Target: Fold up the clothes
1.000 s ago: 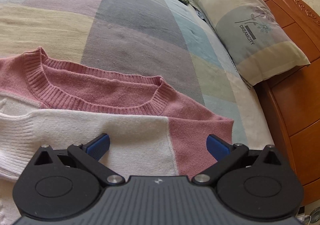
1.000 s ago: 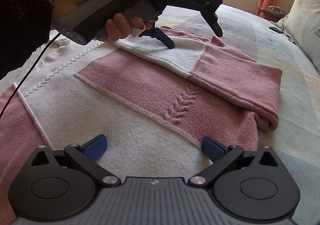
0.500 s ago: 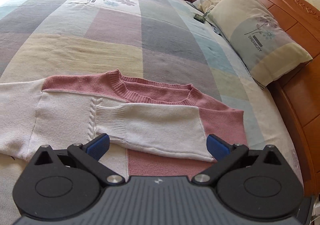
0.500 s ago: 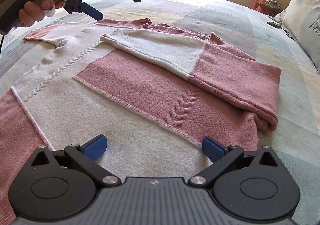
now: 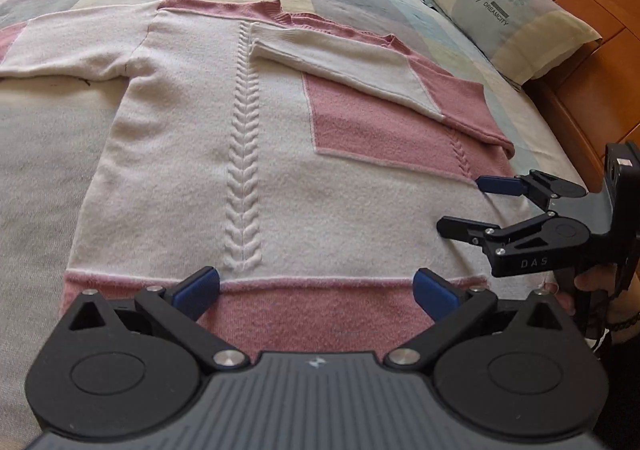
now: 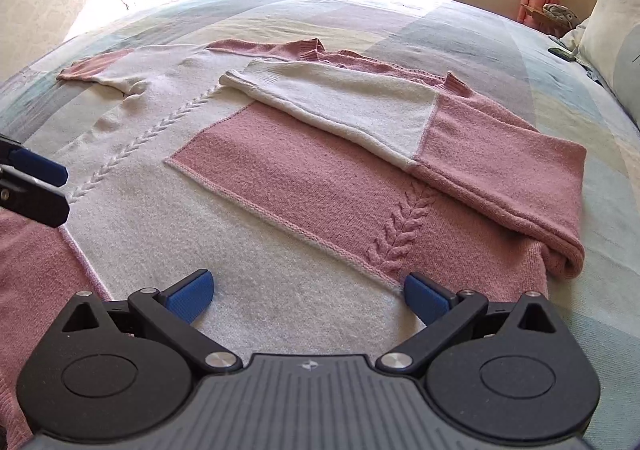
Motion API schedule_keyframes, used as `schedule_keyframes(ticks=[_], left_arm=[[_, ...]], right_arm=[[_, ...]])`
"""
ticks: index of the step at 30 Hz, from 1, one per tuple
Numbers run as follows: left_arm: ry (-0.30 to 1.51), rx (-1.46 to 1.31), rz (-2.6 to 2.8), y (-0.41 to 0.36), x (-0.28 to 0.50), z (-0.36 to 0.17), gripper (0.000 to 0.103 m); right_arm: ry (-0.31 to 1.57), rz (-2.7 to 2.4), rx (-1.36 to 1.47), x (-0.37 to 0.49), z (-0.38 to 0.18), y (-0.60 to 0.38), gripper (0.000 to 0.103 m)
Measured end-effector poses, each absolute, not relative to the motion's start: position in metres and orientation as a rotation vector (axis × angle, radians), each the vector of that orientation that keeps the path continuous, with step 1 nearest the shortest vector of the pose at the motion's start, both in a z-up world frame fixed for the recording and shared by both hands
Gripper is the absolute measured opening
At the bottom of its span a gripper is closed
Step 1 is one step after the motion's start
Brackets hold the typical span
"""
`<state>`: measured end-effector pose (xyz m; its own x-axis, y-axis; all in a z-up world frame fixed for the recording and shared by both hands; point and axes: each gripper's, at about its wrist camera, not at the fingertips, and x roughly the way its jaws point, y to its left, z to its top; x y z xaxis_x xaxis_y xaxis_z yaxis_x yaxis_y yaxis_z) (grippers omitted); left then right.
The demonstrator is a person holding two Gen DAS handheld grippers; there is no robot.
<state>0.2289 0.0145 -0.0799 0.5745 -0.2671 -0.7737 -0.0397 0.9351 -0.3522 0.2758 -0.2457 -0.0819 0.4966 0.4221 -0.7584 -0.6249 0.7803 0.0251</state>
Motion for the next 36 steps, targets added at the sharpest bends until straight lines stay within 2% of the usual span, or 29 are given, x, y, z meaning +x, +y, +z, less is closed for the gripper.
schedule_keyframes(ticks=[8,13,18,22,27,29,36], left_arm=[[0.855,-0.264,-0.170,0.008,0.167,-0.085,0.102],[0.880,-0.232,-0.127,0.003,0.181,-0.072,0.102],[0.786,-0.151,-0.108,0.002,0.213,-0.053,0.102],[0.790,-0.198,-0.074,0.008,0.231,-0.058,0.102],[0.862,-0.274,-0.065,0.016,0.221,-0.086,0.102],[0.837,-0.264,-0.073,0.017,0.207,-0.088,0.102],[0.793,-0.279,-0.031,0.033,0.206,-0.065,0.102]], right_arm=[[0.822,0.634,-0.263,0.273,-0.084,-0.247,0.103],[0.827,0.602,-0.256,0.271,-0.085,-0.246,0.103],[0.903,0.536,-0.211,0.265,-0.071,-0.240,0.103],[0.892,0.601,-0.232,0.240,-0.054,-0.227,0.103],[0.886,0.622,-0.343,0.227,-0.057,-0.213,0.103],[0.917,0.611,-0.348,0.232,-0.062,-0.211,0.103],[0.919,0.636,-0.199,0.242,-0.051,-0.215,0.103]])
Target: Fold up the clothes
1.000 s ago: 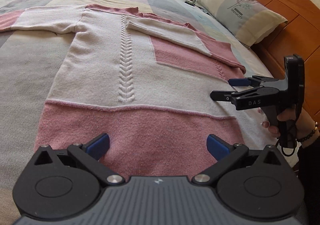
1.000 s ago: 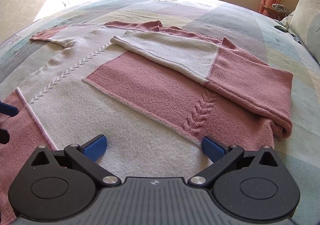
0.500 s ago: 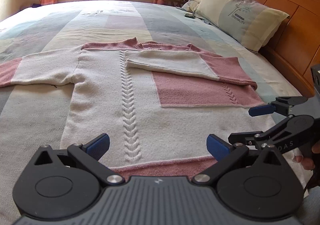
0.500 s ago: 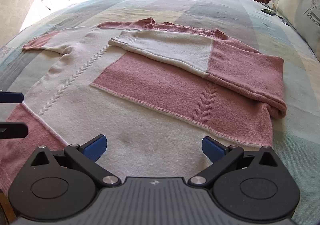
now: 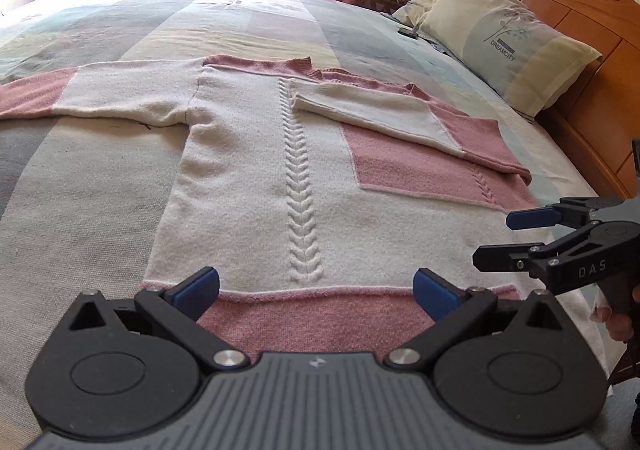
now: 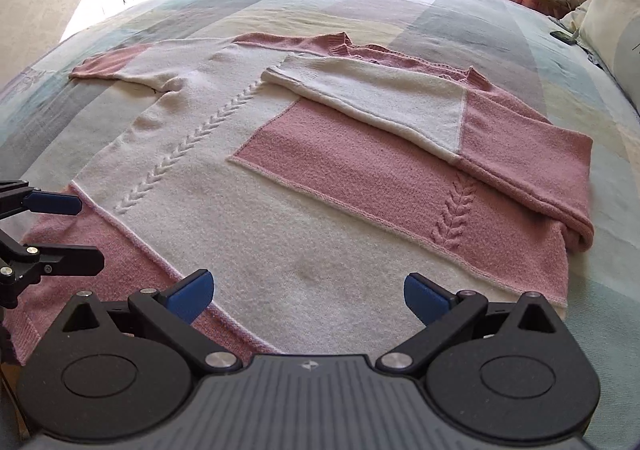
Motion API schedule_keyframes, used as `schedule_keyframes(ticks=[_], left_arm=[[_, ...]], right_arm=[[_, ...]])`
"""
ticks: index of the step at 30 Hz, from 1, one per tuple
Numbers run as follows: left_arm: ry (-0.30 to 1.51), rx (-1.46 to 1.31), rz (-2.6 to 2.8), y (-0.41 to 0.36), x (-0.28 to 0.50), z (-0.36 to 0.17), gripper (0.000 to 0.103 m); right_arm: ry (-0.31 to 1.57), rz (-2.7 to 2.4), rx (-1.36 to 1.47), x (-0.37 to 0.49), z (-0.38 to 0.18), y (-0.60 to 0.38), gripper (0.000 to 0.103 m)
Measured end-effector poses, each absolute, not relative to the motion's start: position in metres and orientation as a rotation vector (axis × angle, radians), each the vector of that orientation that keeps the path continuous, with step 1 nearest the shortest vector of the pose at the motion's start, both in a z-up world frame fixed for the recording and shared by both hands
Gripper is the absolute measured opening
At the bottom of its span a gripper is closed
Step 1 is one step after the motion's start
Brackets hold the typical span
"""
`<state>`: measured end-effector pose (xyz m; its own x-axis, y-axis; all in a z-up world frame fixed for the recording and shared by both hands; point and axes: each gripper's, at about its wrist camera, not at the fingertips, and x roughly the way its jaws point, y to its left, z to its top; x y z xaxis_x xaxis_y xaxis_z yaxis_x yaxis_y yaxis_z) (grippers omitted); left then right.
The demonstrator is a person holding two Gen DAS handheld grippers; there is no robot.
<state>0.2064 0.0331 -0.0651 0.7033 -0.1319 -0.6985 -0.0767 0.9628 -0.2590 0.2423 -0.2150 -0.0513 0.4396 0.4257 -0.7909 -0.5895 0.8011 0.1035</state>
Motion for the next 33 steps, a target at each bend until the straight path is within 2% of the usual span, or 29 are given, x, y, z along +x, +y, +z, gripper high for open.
schedule_keyframes(ticks=[12,24,33], left_arm=[[0.855,-0.318,-0.028,0.039,0.213,-0.081,0.102],[0.754,-0.310,0.033,0.074,0.239,-0.052,0.102],[0.669,-0.395,0.096,0.128,0.255,-0.057,0.102]], right_arm=[[0.868,0.685,-0.167,0.246,-0.033,-0.189,0.103],[0.911,0.720,-0.195,0.242,-0.037,-0.175,0.103],[0.903,0.752,-0.156,0.249,-0.044,-0.165,0.103]])
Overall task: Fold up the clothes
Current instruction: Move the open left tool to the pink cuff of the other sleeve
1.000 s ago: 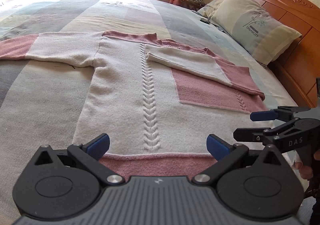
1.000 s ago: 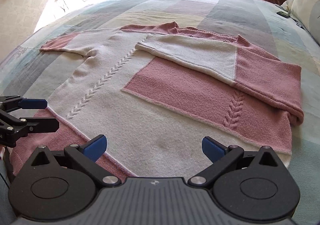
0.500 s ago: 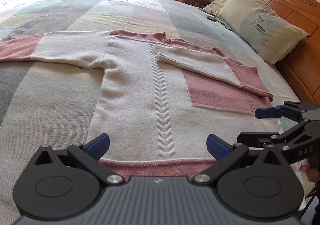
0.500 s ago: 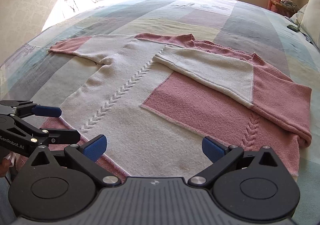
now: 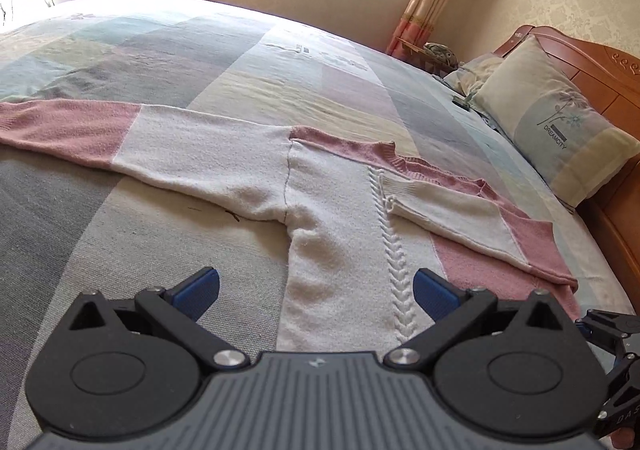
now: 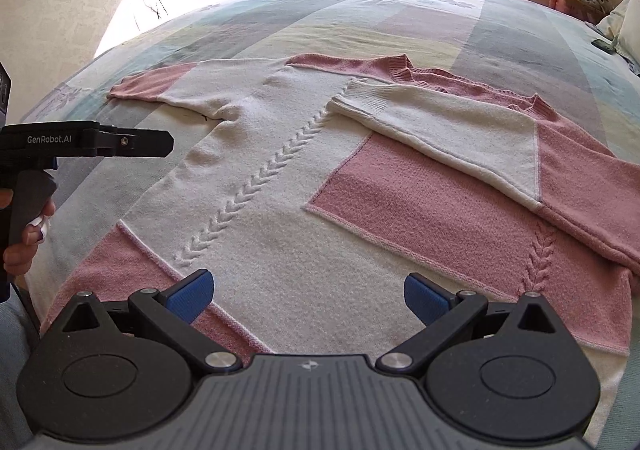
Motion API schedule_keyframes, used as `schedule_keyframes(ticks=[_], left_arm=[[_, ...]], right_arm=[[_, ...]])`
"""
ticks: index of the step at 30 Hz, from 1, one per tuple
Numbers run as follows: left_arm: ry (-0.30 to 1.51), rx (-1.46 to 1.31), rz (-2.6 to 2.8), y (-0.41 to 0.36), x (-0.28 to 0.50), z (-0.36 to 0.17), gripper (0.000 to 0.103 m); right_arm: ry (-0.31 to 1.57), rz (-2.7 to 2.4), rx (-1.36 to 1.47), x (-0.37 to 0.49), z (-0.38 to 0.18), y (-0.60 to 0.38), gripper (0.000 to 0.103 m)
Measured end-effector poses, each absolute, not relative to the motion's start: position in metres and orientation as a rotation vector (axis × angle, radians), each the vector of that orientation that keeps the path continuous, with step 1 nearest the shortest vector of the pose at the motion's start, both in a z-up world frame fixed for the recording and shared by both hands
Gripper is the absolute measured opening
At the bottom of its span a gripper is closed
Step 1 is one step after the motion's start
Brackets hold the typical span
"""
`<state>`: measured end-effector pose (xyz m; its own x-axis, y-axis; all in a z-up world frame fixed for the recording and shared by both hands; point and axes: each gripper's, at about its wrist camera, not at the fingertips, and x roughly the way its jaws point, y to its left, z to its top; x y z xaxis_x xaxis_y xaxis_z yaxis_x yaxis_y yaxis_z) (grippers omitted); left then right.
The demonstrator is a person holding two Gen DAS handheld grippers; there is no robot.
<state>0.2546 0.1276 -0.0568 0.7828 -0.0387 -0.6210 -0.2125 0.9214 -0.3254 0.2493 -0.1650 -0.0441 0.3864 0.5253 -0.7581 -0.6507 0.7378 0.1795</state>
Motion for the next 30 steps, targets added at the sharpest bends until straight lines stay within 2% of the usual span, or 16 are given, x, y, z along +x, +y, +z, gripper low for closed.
schedule_keyframes(ticks=[9,13,30], left_arm=[[0.521,-0.559,0.210,0.215,0.270,-0.080,0.102],[0.522,-0.654,0.219,0.250,0.276,-0.099,0.102],[0.383,-0.737,0.236,0.317,0.300,-0.114,0.102]], right_arm=[[0.818,0.777,-0.089,0.255,-0.042,-0.165,0.103],[0.826,0.743,-0.078,0.262,-0.052,-0.165,0.103],[0.835,0.723,-0.100,0.262,-0.070,-0.158,0.103]])
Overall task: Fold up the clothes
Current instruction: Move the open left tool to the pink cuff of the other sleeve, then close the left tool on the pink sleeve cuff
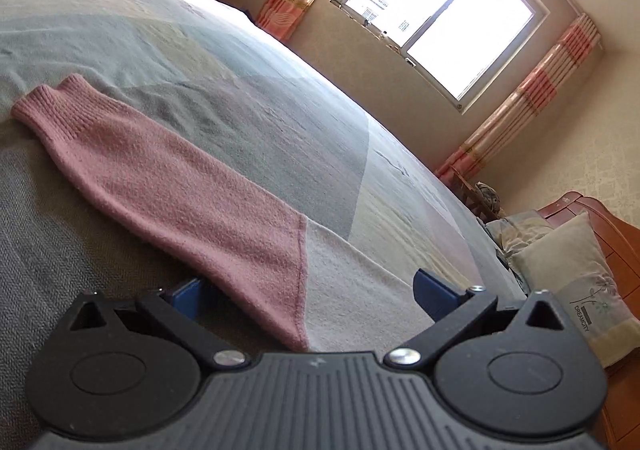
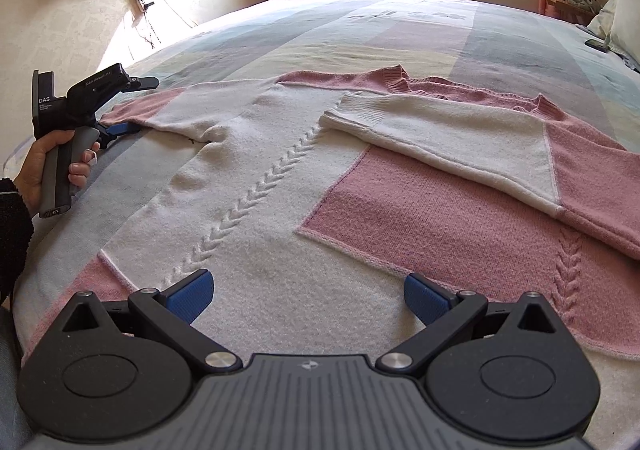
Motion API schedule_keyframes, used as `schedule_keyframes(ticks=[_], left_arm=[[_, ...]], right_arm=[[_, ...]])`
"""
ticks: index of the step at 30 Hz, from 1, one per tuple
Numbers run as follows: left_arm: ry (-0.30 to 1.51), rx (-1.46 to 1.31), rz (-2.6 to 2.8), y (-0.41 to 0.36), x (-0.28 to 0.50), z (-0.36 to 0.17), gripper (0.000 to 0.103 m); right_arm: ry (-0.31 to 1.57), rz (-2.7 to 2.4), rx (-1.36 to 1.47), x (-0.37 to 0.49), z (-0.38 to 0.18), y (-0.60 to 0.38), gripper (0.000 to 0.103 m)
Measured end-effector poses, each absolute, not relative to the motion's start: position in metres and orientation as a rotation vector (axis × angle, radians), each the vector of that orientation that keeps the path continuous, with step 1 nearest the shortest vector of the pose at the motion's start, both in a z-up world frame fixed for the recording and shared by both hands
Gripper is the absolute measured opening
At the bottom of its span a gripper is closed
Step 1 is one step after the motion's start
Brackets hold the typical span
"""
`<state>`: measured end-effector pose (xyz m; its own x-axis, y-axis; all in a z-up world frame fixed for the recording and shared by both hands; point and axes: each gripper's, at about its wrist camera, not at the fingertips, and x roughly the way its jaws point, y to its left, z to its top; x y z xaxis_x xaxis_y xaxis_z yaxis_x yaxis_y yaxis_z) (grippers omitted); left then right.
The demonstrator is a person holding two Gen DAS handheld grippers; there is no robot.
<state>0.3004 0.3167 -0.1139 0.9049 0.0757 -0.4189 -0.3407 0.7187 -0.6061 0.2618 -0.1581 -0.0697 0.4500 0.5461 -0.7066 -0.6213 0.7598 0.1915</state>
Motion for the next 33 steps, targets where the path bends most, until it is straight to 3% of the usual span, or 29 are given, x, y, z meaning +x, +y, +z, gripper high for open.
schedule_keyframes(ticks=[16,33], left_arm=[[0.313,-0.740,0.268,0.333,0.322,-0.115,0.102],[0.217,-0.780,0.160,0.306,0.318,-0.081,0.102]], right_arm=[[0.830,0.721,-0.070,0.264,-0.070,-0.162,0.103],[0.836,0.787,-0.003,0.257,-0.061,-0.162,0.103]])
